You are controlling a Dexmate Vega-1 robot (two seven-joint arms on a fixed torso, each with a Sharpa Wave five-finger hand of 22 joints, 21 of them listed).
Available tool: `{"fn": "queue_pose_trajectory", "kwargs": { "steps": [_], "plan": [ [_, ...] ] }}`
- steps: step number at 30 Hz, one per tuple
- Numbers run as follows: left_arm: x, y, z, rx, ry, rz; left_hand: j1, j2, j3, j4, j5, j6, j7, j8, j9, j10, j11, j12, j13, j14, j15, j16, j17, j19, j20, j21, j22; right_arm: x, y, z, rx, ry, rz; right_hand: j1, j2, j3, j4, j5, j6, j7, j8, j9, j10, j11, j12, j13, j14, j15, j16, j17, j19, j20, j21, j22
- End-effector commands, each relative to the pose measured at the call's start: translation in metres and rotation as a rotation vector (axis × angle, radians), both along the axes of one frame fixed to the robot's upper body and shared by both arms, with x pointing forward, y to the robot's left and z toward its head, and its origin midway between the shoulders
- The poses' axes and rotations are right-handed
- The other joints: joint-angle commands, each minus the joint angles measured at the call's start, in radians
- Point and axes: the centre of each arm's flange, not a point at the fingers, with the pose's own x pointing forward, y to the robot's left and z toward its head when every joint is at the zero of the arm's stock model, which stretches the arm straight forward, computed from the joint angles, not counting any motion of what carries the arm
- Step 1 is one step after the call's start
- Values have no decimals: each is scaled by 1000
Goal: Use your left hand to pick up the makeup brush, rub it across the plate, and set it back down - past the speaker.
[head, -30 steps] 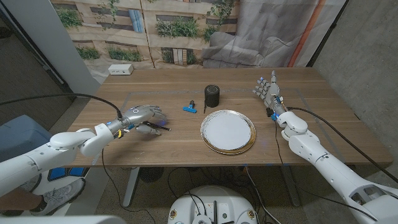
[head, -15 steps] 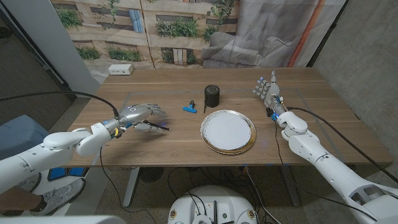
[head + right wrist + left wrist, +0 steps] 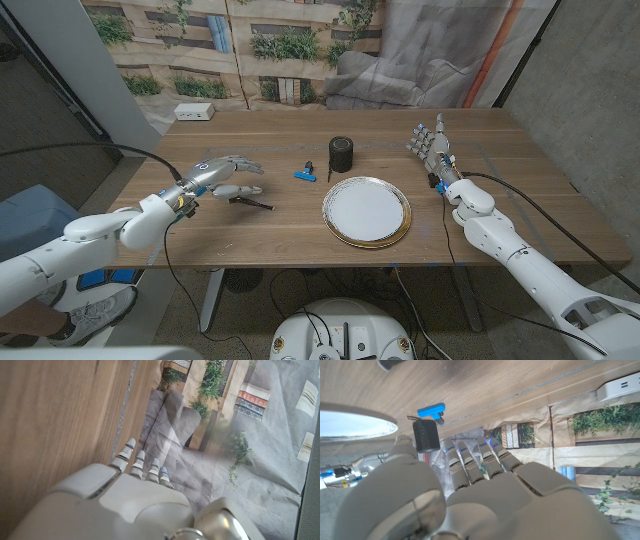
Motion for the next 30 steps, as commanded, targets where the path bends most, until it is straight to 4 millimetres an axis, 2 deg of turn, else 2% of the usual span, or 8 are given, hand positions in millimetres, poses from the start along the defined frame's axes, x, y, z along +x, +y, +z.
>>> {"fn": "queue_pose_trajectory", "kwargs": {
  "steps": [1, 10, 21, 26, 30],
  "plan": [
    [9, 7, 13, -260, 28, -29, -7, 24, 8, 10, 8, 4, 13, 5, 0, 1, 10, 9, 2, -5, -104, 6, 2, 2, -4, 11, -1, 0, 0, 0, 0, 0, 0, 5, 100, -1, 5, 5, -9, 0, 5, 2, -6, 4, 7, 3, 0, 11, 3, 5, 2, 7, 5, 6],
    [25, 9, 12, -463, 89, -64, -20, 48, 19, 16, 10, 2, 24, 3, -2, -2, 23, 11, 2, -1, -96, 6, 1, 4, -3, 12, -1, 0, 0, 0, 0, 0, 0, 5, 100, -1, 5, 5, -8, 0, 5, 2, -5, 2, 7, 3, 0, 13, 3, 5, 1, 7, 5, 6],
    [44, -3, 11, -630, 114, -121, -29, 63, 30, 15, 11, -5, 42, 1, -3, -12, 39, 10, 1, -13, -87, 1, 0, 0, -4, 11, -2, 0, 0, 0, 0, 0, 0, 5, 100, -1, 5, 5, -8, 0, 5, 2, -5, 3, 7, 3, 0, 12, 3, 5, 3, 7, 6, 6],
    [51, -11, 11, -707, 112, -155, -41, 73, 38, 17, 12, -22, 50, -4, -4, -28, 55, 7, 1, -24, -83, -1, -1, -4, -12, 10, -2, 0, 0, 0, 0, 0, 0, 5, 100, -1, 5, 5, -9, 0, 5, 2, -4, 2, 7, 3, 0, 11, 3, 5, 2, 8, 5, 6],
    [54, -14, 10, -752, 111, -178, -58, 79, 52, 14, 13, -64, 65, -11, -5, -75, 75, 1, 1, -53, -83, -5, -2, -5, -18, 9, -3, 0, 0, 0, 0, 0, 0, 5, 100, -1, 5, 5, -8, 0, 5, 2, -4, 1, 7, 3, 0, 11, 3, 5, 2, 6, 5, 6]
  ]
}}
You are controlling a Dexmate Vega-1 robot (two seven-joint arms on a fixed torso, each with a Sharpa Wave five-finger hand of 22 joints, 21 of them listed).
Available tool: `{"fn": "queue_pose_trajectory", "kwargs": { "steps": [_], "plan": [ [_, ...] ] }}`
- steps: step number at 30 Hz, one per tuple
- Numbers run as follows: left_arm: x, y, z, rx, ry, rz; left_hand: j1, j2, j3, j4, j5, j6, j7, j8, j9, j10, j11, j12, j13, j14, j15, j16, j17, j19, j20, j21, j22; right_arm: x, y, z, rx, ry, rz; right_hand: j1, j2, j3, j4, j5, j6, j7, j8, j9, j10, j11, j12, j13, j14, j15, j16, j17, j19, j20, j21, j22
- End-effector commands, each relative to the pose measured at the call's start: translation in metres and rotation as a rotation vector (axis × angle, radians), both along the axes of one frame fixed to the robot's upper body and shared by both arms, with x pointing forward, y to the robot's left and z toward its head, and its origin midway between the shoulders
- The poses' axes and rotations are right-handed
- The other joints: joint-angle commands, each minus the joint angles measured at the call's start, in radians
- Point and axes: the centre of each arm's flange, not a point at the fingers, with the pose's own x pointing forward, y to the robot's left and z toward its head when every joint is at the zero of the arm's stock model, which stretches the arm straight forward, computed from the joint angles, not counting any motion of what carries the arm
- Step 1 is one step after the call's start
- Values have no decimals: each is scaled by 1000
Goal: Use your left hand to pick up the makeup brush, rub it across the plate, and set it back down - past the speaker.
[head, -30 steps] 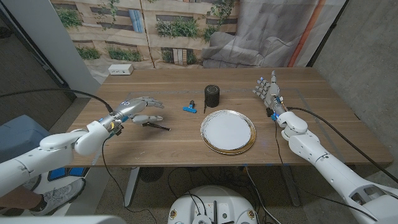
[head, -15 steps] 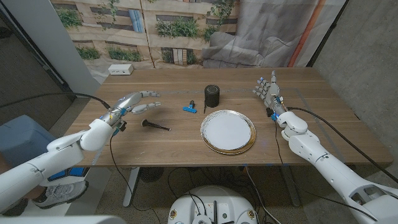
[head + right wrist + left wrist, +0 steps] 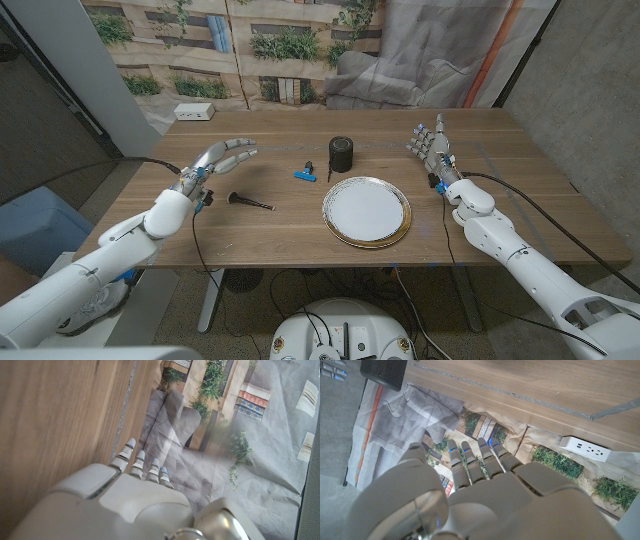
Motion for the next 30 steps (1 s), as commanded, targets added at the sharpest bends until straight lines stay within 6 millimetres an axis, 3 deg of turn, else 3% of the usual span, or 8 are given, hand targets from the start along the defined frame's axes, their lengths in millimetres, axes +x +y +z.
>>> {"fn": "queue_pose_trajectory", "kwargs": {
  "steps": [1, 16, 23, 30],
  "plan": [
    [17, -16, -3, -215, 2, -81, -14, 9, 18, -4, 9, -51, 15, -10, 0, -40, 11, -4, 0, -28, -84, -4, 0, -5, -19, 3, 1, 0, 0, 0, 0, -1, 0, 5, 100, -1, 5, 5, -8, 0, 5, 2, -6, 2, 7, 3, 1, 12, 3, 5, 2, 7, 5, 6],
    [37, -29, -18, -443, 70, -151, -64, 21, 44, 5, 11, -124, 41, -8, 0, -116, 32, -4, 0, -98, -67, -5, 3, -32, -34, -4, 0, 0, 0, 0, 0, -1, 0, 5, 100, -1, 5, 5, -8, -1, 5, 2, -5, 1, 7, 3, 0, 10, 3, 5, 2, 7, 5, 6],
    [49, -44, -16, -498, 141, -195, -115, 27, 84, 22, 15, -214, 53, -8, 0, -203, 55, -5, -1, -177, -47, -5, 3, -96, -51, -12, 0, 0, 0, 0, 0, 0, 0, 5, 100, -1, 5, 5, -8, 0, 5, 2, -6, 1, 6, 3, 0, 11, 3, 5, 2, 7, 6, 6],
    [57, -52, -16, -597, 192, -194, -134, 32, 98, 32, 17, -222, 59, -2, 0, -212, 65, 1, -1, -188, -37, -1, 3, -115, -57, -11, 0, 0, 0, 0, 0, 0, 0, 5, 100, -1, 5, 5, -9, 0, 5, 2, -4, 1, 7, 3, 0, 10, 3, 5, 2, 6, 6, 6]
  ]
}}
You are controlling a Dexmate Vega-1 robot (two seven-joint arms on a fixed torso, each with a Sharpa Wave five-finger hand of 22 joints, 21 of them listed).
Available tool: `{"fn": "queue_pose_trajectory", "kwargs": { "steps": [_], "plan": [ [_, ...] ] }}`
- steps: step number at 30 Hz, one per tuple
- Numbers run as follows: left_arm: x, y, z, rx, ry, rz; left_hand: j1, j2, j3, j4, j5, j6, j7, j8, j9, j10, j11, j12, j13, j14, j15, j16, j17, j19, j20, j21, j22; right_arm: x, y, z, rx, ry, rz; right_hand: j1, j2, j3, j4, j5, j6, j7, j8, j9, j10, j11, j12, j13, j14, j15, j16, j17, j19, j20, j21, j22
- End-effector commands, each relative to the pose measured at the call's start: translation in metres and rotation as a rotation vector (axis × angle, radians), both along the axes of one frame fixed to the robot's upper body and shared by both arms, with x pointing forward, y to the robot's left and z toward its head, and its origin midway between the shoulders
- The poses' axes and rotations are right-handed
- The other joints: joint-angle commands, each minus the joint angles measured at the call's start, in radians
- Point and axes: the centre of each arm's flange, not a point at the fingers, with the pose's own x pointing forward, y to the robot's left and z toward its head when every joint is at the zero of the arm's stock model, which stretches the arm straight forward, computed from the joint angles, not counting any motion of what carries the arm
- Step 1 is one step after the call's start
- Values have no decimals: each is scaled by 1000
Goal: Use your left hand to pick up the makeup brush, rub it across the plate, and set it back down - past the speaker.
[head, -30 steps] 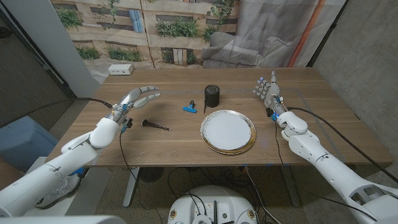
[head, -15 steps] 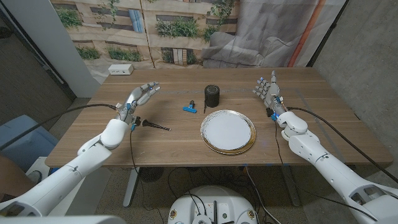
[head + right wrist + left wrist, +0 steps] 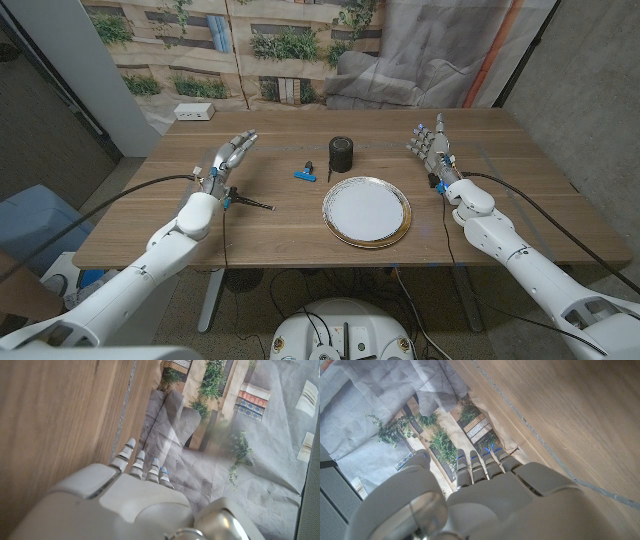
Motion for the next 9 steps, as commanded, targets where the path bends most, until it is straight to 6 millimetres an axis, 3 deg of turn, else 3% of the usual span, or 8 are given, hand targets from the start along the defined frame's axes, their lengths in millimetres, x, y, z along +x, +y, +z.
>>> {"fn": "queue_pose_trajectory", "kwargs": {
  "steps": [1, 9],
  "plan": [
    [18, -20, -2, -161, 103, -46, -14, 2, 14, 5, 9, 4, 4, 7, 0, 2, -2, 8, -1, 2, -43, 3, 3, -4, -58, 2, -1, 0, 0, 0, 0, 0, 0, 5, 100, -1, 5, 5, -9, 0, 5, 2, -5, 1, 7, 3, 0, 11, 3, 5, 2, 7, 5, 6],
    [27, -24, -9, -197, 133, -53, -20, -2, 32, 1, 10, 30, 9, 18, -1, 24, -7, 18, -1, 24, -47, 11, 1, 4, -52, 9, -1, 0, 0, 0, 0, 0, 0, 5, 100, -1, 5, 5, -9, 0, 5, 2, -5, 3, 7, 3, 0, 11, 3, 5, 2, 7, 5, 6]
  ]
}}
